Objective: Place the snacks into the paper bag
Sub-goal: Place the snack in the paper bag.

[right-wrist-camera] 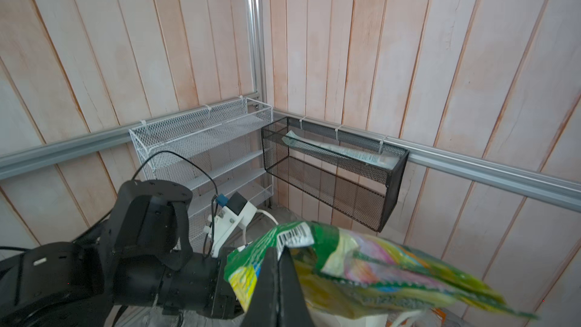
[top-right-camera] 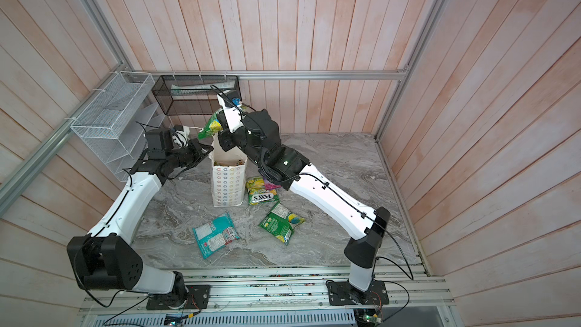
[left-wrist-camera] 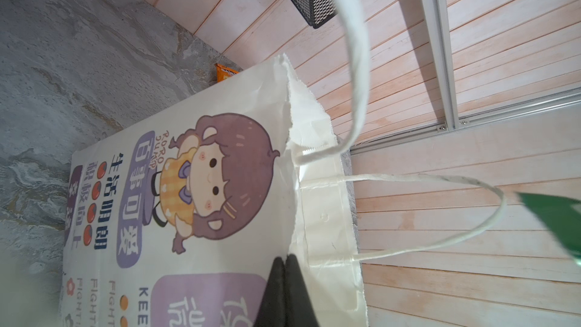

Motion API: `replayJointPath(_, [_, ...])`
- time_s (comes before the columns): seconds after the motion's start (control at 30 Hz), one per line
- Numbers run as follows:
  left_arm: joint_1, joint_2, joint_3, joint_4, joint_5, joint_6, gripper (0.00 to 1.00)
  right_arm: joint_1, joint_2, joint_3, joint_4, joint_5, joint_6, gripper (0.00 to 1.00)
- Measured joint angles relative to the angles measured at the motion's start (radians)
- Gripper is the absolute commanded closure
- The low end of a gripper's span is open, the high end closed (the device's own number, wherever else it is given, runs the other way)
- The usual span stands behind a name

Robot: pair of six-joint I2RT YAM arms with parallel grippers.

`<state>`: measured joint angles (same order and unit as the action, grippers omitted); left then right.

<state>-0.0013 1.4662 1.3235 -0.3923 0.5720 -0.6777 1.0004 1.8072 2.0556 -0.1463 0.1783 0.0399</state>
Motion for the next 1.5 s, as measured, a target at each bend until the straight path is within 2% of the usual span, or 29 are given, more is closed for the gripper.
replayJointPath(0.37, [0.0, 0.0, 0.0, 0.0, -0.003, 0.0, 1.0, -0.004, 0.04, -0.077, -0.044, 0.005, -0.006, 1.0])
replayJointPath(0.7, [0.0, 0.0, 0.0, -0.004, -0.003, 0.0, 1.0, -0.064, 0.04, -0.173, -0.041, -0.005, 0.047, 1.0])
replayJointPath(1.1, [0.0, 0.0, 0.0, -0.003, -0.003, 0.0, 1.0, -0.136, 0.036, -0.195, -0.039, -0.039, 0.125, 1.0])
replayJointPath(1.5, [0.0, 0.0, 0.0, -0.003, -0.003, 0.0, 1.0, -0.138, 0.042, -0.184, -0.053, -0.114, 0.142, 0.99])
